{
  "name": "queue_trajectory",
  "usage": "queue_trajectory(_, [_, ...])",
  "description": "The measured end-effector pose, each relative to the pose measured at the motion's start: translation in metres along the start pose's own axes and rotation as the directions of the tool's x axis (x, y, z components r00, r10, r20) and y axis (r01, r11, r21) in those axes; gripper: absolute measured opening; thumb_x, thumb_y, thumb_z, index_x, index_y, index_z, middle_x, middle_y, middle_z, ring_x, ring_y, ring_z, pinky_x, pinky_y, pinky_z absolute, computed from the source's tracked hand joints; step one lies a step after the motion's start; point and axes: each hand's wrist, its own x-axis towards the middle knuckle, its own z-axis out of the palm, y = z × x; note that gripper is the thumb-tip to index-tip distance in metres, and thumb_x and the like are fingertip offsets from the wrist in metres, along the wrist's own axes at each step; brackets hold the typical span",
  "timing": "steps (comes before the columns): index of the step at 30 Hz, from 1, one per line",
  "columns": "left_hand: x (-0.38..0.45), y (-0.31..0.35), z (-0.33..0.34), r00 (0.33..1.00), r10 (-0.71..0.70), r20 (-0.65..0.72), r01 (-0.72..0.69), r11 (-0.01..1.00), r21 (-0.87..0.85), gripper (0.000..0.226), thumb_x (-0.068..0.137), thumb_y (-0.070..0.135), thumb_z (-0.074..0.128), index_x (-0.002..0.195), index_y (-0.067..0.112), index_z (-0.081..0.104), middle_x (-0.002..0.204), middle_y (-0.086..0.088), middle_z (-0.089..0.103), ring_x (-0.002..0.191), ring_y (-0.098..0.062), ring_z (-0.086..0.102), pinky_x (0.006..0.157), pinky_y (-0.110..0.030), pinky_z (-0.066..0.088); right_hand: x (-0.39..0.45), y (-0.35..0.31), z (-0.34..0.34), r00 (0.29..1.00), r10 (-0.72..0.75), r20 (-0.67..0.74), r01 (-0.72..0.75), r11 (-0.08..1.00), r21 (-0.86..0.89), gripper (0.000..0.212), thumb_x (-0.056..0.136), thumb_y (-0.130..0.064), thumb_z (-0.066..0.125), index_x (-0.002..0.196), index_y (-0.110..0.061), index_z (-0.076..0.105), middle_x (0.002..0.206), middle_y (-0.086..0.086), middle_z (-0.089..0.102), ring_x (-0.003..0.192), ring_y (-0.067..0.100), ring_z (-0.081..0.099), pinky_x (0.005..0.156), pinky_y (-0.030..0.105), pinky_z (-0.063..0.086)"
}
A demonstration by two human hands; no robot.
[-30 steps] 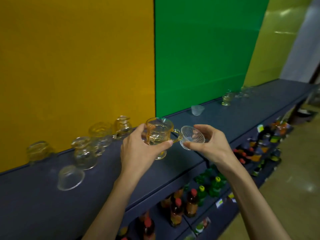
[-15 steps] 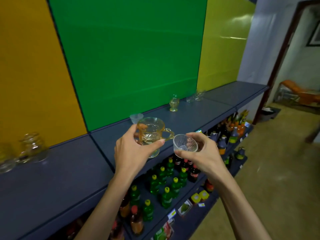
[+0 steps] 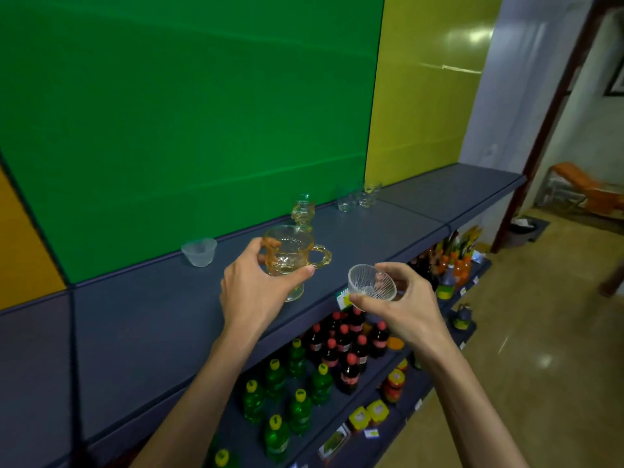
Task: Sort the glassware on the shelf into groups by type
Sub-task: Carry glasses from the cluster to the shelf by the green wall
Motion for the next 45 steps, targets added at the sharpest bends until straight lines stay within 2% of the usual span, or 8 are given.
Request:
queue_trajectory(9, [0.101, -0.021, 0.060, 0.990, -0.098, -0.103, 0.110, 0.986, 0.123, 0.060, 0.054, 0.069, 0.081, 0.099, 0.034, 0.060, 0.087, 0.016, 0.066, 0.093, -0.023, 0.064, 0.080, -0.043, 0.055, 0.153, 0.023, 0.007, 0.994, -0.047, 0.098, 0.047, 0.999, 0.003, 0.072, 0.044, -0.052, 0.090, 0.107, -0.025, 0.069, 0.102, -0.008, 0.072, 0.090, 0.006, 0.069, 0.079, 0.027, 0.054])
queue_trajectory(14, [0.142, -0.041, 0.080, 0.962, -0.190, -0.195, 0.217, 0.967, 0.131, 0.059, 0.055, 0.062, 0.085, 0.100, 0.033, 0.059, 0.088, 0.009, 0.067, 0.093, -0.026, 0.065, 0.080, -0.040, 0.054, 0.209, 0.034, 0.028, 0.983, -0.072, 0.168, 0.066, 0.997, 0.041, 0.060, 0.058, -0.025, 0.096, 0.111, -0.020, 0.068, 0.102, -0.008, 0.070, 0.086, 0.002, 0.065, 0.072, 0.017, 0.047])
queue_trajectory(18, [0.167, -0.048, 0.095, 0.942, -0.258, -0.215, 0.287, 0.951, 0.114, 0.058, 0.057, 0.056, 0.088, 0.103, 0.031, 0.062, 0.083, 0.011, 0.061, 0.093, -0.026, 0.063, 0.081, -0.038, 0.052, 0.245, 0.043, 0.044, 0.966, -0.089, 0.242, 0.077, 0.995, 0.058, 0.062, 0.057, -0.029, 0.096, 0.112, -0.025, 0.067, 0.106, -0.009, 0.069, 0.092, 0.006, 0.066, 0.075, 0.020, 0.048])
queue_trajectory(24, [0.195, -0.056, 0.122, 0.907, -0.324, -0.268, 0.361, 0.927, 0.102, 0.060, 0.053, 0.058, 0.087, 0.101, 0.033, 0.062, 0.092, 0.007, 0.067, 0.093, -0.023, 0.063, 0.081, -0.038, 0.053, 0.294, 0.056, 0.055, 0.936, -0.120, 0.332, 0.087, 0.990, 0.113, 0.061, 0.056, -0.029, 0.096, 0.110, -0.027, 0.066, 0.105, -0.012, 0.067, 0.092, 0.006, 0.065, 0.075, 0.020, 0.047])
queue_trajectory(29, [0.206, -0.058, 0.138, 0.845, -0.393, -0.363, 0.446, 0.892, 0.072, 0.061, 0.055, 0.057, 0.087, 0.104, 0.031, 0.062, 0.096, 0.006, 0.070, 0.098, -0.024, 0.064, 0.086, -0.036, 0.053, 0.328, 0.062, 0.063, 0.902, -0.156, 0.403, 0.101, 0.983, 0.155, 0.061, 0.057, -0.026, 0.096, 0.109, -0.026, 0.064, 0.102, -0.012, 0.067, 0.086, -0.001, 0.064, 0.071, 0.014, 0.046])
queue_trajectory(33, [0.213, -0.056, 0.149, 0.802, -0.414, -0.431, 0.486, 0.872, 0.065, 0.061, 0.062, 0.048, 0.089, 0.112, 0.025, 0.063, 0.096, 0.003, 0.067, 0.103, -0.024, 0.061, 0.087, -0.032, 0.046, 0.341, 0.068, 0.072, 0.867, -0.202, 0.455, 0.128, 0.974, 0.188, 0.061, 0.055, -0.027, 0.096, 0.106, -0.029, 0.063, 0.107, -0.006, 0.066, 0.090, 0.004, 0.065, 0.076, 0.019, 0.050])
queue_trajectory(39, [0.217, -0.055, 0.170, 0.789, -0.425, -0.444, 0.507, 0.858, 0.079, 0.065, 0.063, 0.048, 0.089, 0.115, 0.020, 0.064, 0.102, 0.000, 0.069, 0.109, -0.025, 0.060, 0.093, -0.034, 0.046, 0.358, 0.075, 0.076, 0.817, -0.257, 0.517, 0.178, 0.964, 0.198, 0.065, 0.051, -0.034, 0.095, 0.108, -0.030, 0.063, 0.109, -0.005, 0.065, 0.094, 0.007, 0.065, 0.084, 0.029, 0.056])
queue_trajectory(45, [0.219, -0.059, 0.176, 0.783, -0.437, -0.442, 0.526, 0.845, 0.097, 0.063, 0.062, 0.051, 0.089, 0.112, 0.022, 0.064, 0.105, 0.000, 0.073, 0.108, -0.022, 0.063, 0.094, -0.034, 0.050, 0.363, 0.070, 0.079, 0.769, -0.303, 0.564, 0.204, 0.951, 0.233, 0.070, 0.049, -0.041, 0.092, 0.111, -0.028, 0.063, 0.110, -0.008, 0.063, 0.093, 0.003, 0.063, 0.083, 0.028, 0.056])
